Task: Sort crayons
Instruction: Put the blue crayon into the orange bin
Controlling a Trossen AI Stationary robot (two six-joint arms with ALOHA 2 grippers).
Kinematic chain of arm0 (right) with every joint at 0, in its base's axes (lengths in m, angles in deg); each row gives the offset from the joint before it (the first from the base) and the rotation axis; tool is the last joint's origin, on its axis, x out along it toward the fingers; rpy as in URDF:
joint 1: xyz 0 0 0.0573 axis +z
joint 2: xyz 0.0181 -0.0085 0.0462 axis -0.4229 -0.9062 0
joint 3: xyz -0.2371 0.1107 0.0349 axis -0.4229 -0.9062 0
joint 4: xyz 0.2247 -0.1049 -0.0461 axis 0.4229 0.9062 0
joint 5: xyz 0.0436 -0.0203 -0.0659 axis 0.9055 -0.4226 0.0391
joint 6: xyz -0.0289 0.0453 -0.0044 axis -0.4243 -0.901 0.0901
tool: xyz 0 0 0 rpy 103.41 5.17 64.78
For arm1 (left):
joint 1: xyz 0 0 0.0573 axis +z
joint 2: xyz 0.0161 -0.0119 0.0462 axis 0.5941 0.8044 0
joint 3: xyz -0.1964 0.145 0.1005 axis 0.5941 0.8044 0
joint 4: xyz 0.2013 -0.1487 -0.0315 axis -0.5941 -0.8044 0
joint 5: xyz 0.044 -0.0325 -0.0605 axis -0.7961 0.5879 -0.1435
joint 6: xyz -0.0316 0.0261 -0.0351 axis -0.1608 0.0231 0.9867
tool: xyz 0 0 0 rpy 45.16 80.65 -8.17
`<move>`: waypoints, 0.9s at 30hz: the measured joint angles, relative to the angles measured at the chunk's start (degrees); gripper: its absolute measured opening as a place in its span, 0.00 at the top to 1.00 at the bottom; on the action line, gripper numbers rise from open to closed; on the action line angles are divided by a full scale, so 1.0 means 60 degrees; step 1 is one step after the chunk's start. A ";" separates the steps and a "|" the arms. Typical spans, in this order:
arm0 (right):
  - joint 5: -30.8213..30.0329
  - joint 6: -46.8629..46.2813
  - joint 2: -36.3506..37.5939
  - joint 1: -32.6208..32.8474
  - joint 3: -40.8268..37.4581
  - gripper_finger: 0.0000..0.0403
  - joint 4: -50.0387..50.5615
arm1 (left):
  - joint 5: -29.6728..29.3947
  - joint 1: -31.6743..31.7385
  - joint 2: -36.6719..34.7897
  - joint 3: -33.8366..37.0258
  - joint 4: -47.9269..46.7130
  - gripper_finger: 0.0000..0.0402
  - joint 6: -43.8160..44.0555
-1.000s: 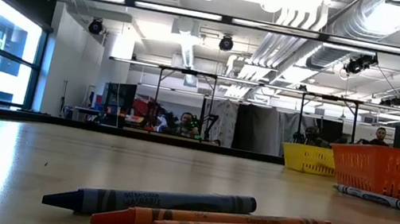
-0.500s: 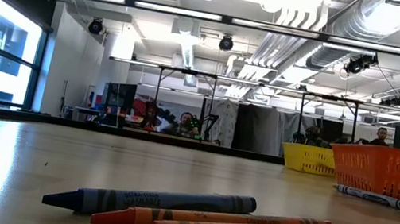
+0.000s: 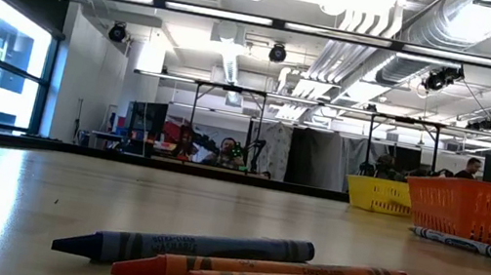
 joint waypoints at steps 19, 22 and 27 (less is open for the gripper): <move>0.0335 -0.0549 0.0000 0.0659 0.0000 1.00 -0.0079 | 0.2807 -0.0095 0.0209 -0.0004 -0.0171 0.67 0.1188; 0.0320 -0.0549 0.0000 0.0804 0.0000 1.00 -0.0079 | 0.3009 -0.0095 0.0209 -0.0007 -0.0634 0.67 0.1829; 0.0256 -0.0761 0.0000 0.0832 0.0000 1.00 -0.0083 | 0.2858 -0.0163 0.0212 -0.0007 -0.1913 0.67 0.3219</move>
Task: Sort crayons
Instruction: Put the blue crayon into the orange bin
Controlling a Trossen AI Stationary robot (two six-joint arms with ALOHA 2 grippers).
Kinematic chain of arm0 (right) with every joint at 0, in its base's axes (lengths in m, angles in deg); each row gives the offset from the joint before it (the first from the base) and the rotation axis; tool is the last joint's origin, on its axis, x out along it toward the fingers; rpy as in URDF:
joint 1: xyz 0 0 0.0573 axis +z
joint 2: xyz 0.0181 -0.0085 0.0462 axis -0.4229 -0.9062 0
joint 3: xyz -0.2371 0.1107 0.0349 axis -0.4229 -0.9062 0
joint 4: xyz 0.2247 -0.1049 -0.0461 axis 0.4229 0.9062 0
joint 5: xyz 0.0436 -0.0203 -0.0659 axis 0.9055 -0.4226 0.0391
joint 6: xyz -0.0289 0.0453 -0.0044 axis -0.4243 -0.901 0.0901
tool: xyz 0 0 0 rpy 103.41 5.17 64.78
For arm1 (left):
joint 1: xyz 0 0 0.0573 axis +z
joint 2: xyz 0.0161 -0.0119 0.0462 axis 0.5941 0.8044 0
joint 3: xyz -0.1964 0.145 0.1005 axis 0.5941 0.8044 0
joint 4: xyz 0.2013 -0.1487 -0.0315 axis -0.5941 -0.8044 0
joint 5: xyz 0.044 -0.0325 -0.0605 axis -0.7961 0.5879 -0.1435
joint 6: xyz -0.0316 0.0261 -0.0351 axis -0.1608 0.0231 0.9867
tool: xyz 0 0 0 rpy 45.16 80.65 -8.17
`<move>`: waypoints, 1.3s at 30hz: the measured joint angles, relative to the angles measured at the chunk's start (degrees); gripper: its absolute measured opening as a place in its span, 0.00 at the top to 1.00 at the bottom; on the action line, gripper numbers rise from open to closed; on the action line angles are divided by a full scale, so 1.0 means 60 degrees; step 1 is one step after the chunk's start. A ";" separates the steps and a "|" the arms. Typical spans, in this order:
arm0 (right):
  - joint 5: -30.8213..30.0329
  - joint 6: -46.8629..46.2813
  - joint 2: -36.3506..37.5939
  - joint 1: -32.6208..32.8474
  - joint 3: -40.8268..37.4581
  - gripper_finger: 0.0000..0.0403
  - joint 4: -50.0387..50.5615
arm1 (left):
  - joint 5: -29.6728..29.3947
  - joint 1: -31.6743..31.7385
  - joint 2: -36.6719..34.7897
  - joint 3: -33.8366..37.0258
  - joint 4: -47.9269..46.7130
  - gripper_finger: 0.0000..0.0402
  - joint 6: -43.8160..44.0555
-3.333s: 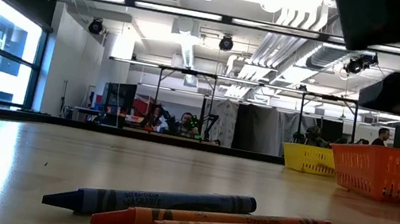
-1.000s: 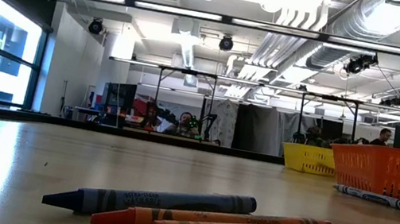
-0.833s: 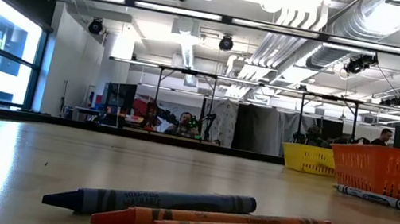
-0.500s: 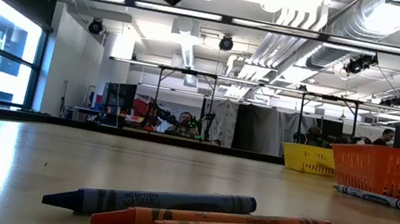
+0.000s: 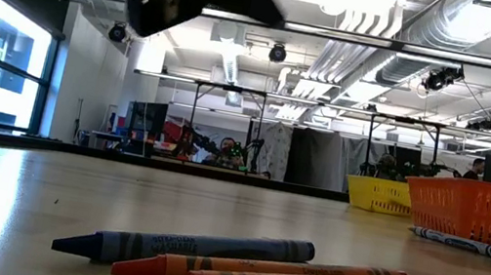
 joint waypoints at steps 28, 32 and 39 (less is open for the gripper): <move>0.0209 0.0014 0.0000 -0.0186 0.0000 1.00 0.0069 | 0.0490 -0.0355 0.2015 -0.1002 -0.1589 0.67 -0.0433; 0.0214 0.0011 0.0000 -0.0186 0.0000 1.00 0.0073 | 0.0554 -0.0347 0.2220 -0.1176 -0.1737 0.67 -0.0728; 0.0256 0.0008 0.0000 -0.0189 0.0000 1.00 0.0064 | 0.0518 -0.0332 0.2350 -0.1191 -0.1908 0.67 -0.0847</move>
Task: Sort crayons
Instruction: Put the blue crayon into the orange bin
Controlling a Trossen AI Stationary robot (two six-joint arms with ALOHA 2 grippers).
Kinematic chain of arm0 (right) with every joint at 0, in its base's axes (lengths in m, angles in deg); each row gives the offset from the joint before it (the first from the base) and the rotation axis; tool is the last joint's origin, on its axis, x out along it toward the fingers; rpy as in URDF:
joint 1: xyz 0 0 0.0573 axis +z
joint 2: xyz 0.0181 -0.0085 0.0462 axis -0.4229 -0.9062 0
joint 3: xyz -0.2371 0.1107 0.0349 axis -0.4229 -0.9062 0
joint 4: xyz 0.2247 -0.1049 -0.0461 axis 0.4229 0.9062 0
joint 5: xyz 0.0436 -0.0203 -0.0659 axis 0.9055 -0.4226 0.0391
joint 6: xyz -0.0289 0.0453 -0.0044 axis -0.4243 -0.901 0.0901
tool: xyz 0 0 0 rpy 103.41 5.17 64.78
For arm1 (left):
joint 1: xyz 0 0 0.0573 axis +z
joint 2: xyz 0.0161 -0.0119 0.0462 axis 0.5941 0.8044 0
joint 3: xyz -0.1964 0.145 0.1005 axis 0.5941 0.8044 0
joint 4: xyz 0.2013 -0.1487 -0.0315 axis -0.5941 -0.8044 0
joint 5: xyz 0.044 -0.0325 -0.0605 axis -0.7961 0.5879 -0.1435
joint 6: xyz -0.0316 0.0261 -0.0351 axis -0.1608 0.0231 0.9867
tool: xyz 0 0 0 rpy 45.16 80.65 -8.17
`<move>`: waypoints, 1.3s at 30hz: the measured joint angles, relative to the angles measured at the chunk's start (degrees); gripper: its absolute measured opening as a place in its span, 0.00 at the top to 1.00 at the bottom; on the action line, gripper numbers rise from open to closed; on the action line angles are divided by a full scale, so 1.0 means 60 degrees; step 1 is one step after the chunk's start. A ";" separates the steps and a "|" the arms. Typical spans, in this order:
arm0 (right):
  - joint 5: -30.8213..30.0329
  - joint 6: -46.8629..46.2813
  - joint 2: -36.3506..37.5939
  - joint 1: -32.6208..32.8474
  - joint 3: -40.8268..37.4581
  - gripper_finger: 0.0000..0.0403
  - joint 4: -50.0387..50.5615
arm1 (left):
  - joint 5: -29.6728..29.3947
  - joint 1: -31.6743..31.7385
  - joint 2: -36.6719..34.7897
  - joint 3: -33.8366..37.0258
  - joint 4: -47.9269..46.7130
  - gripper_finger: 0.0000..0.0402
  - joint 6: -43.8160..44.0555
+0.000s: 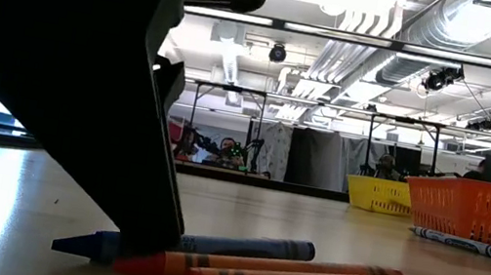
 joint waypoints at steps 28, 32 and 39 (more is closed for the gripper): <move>0.0020 0.0029 0.0000 0.0011 0.0000 1.00 -0.0031 | -0.0454 0.0048 0.0029 0.0029 -0.0817 0.68 -0.0451; 0.0021 0.0033 0.0000 0.0015 0.0000 1.00 -0.0031 | -0.0372 0.0072 0.0025 0.0029 -0.0809 0.74 -0.0449; 0.0049 0.0033 0.0000 0.0011 0.0000 1.00 -0.0031 | -0.0089 0.0240 0.0025 0.0029 -0.0905 0.94 -0.0444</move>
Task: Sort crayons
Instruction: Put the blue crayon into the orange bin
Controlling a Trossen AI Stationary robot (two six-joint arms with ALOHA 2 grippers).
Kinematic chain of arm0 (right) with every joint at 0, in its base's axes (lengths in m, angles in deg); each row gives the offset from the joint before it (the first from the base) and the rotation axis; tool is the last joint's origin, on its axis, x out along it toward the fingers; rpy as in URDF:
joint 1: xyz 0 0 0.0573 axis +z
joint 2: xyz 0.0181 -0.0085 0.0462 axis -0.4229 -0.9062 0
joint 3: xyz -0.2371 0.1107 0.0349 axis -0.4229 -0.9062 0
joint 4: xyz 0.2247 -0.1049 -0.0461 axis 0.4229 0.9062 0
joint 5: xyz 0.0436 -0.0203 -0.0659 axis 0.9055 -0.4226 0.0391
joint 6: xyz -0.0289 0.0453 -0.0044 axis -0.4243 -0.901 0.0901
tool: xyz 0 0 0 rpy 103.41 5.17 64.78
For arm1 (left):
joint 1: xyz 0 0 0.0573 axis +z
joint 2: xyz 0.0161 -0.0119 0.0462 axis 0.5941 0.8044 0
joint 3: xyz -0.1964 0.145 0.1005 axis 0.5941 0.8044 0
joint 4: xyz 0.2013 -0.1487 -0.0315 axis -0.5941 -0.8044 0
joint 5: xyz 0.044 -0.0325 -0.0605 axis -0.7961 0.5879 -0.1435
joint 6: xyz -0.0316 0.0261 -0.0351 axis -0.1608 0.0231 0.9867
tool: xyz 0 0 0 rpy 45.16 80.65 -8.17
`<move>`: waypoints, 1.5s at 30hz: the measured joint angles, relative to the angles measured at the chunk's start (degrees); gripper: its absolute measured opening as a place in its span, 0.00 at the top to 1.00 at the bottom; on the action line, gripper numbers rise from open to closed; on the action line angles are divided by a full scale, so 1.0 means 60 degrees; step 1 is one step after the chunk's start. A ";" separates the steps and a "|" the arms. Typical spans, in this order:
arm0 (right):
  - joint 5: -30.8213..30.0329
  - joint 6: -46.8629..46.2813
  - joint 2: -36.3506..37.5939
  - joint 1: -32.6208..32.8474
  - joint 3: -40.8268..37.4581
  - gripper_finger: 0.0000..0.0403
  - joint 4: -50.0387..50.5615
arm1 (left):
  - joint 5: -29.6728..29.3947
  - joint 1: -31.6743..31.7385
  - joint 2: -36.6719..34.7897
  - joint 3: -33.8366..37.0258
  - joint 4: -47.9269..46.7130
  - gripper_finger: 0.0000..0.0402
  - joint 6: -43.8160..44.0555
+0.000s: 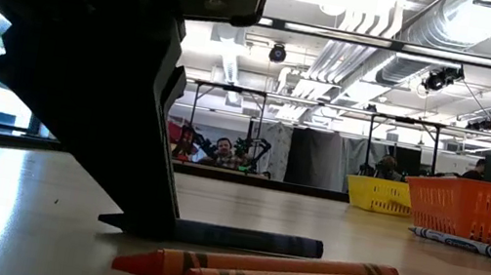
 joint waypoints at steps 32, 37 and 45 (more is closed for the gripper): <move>0.0157 -0.0033 0.0000 0.0000 0.0000 1.00 0.0004 | -0.0283 -0.0014 0.0036 0.0015 0.0667 1.00 0.0149; 0.0161 -0.0036 0.0000 0.0004 0.0000 1.00 0.0004 | -0.0611 -0.0011 0.0047 0.0015 0.0656 1.00 0.0224; 0.0193 -0.0036 0.0000 0.0001 0.0000 1.00 0.0004 | -0.1018 0.0024 0.0053 -0.0052 0.0556 1.00 0.0375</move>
